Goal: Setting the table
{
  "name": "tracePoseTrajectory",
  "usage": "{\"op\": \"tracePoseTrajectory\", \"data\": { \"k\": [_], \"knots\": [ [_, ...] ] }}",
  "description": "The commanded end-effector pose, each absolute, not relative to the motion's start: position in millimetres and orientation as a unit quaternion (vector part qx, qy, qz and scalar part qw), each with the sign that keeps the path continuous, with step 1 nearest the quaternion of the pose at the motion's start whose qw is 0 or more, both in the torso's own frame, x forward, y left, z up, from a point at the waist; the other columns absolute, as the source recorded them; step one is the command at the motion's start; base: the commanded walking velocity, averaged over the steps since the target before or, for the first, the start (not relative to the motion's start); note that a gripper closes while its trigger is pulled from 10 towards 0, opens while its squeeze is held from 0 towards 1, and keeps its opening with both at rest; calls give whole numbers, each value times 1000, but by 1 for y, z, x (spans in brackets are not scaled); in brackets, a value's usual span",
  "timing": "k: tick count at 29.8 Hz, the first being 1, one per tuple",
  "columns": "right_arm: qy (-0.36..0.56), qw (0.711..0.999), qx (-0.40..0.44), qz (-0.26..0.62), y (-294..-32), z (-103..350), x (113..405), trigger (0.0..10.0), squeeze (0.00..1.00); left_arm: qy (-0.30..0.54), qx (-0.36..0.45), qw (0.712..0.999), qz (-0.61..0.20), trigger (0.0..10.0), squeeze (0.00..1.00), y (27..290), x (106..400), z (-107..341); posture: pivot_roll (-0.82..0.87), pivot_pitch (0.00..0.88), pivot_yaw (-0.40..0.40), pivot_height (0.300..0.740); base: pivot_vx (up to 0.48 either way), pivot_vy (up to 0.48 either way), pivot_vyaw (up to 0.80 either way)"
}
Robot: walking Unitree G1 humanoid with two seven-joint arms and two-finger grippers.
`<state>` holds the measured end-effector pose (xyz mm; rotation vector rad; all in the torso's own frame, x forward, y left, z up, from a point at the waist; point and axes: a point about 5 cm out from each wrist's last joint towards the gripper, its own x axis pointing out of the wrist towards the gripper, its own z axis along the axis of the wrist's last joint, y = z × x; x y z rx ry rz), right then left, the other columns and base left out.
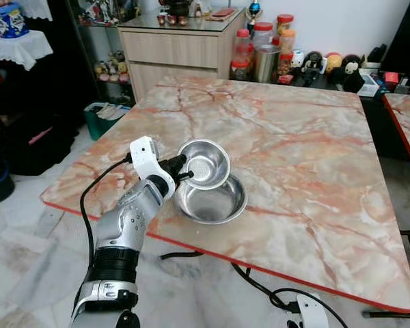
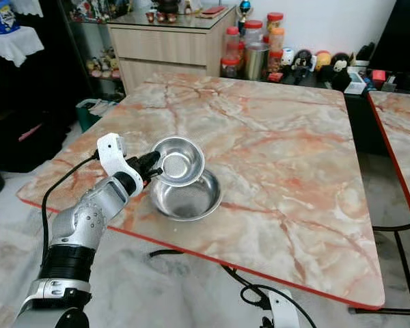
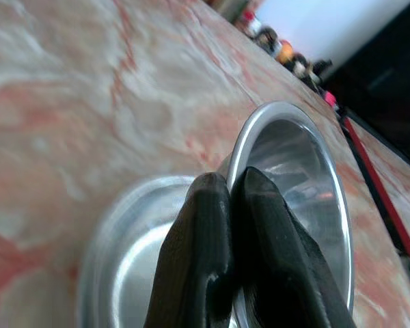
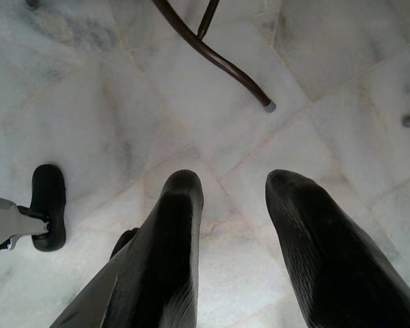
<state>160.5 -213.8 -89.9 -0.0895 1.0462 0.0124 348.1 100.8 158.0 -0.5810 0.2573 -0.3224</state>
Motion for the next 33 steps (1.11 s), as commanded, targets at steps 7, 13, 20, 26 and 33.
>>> {"op": "tracePoseTrajectory", "data": {
  "k": [7,13,20,26,33],
  "knots": [
    [500,865,-44,9,-213,-89,163,10000,0,148,-282,936,-153,10000,0,91,353,160,60,0,18,740,0,0,0],
    [501,864,-45,9,-213,-90,162,10000,0,163,-269,939,-136,10000,0,94,358,158,58,0,24,740,0,0,0],
    [501,864,-44,9,-212,-90,162,10000,0,177,-261,940,-131,10000,0,94,359,155,59,0,25,740,0,0,0],
    [501,864,-44,10,-213,-90,162,10000,0,186,-257,938,-137,10000,0,90,358,153,57,0,26,740,0,0,0],
    [502,864,-44,9,-213,-90,161,10000,0,194,-254,937,-142,10000,0,81,359,154,55,0,27,740,0,0,0]
  ]
}}
